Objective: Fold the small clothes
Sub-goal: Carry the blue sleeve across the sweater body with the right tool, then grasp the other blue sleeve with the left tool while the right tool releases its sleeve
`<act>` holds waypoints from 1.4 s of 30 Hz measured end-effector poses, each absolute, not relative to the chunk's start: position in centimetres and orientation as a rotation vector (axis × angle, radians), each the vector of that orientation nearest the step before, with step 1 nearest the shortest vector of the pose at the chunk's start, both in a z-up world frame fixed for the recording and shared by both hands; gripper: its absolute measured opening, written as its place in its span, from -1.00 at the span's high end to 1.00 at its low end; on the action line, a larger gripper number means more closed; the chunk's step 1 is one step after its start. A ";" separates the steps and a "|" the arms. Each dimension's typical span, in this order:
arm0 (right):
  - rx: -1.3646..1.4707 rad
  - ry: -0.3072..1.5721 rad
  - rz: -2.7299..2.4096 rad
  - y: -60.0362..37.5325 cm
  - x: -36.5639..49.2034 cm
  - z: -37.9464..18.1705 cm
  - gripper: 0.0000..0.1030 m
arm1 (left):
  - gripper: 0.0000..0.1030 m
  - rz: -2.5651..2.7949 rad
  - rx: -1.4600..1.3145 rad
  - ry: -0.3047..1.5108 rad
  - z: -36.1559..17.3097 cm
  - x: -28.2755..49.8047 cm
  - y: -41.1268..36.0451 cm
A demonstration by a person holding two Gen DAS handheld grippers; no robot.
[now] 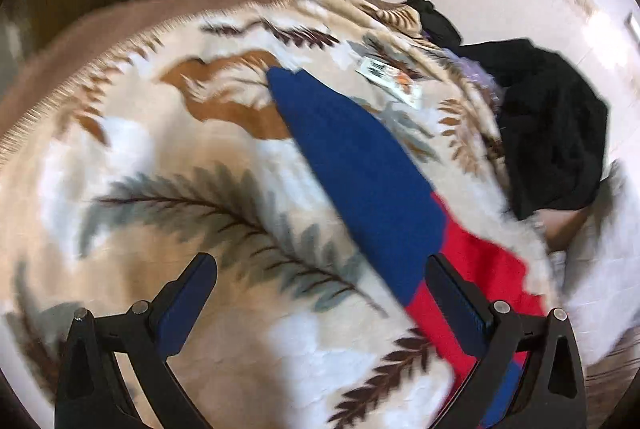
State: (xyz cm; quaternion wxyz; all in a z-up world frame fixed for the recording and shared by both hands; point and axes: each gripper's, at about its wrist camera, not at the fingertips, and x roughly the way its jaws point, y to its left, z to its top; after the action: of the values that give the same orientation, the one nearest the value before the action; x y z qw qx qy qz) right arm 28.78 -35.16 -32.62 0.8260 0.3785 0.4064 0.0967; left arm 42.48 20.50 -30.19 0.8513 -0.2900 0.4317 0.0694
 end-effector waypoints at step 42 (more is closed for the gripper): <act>0.953 0.687 0.061 -41.5 25.5 -29.5 -0.31 | 0.86 -0.458 -0.006 0.694 -22.6 39.9 -9.4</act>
State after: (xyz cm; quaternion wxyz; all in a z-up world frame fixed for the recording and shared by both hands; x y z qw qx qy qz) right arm 25.54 -41.53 -29.48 0.8320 0.4494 0.3239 0.0289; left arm 39.95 -9.42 -22.62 0.9148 -0.0027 0.3372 -0.2222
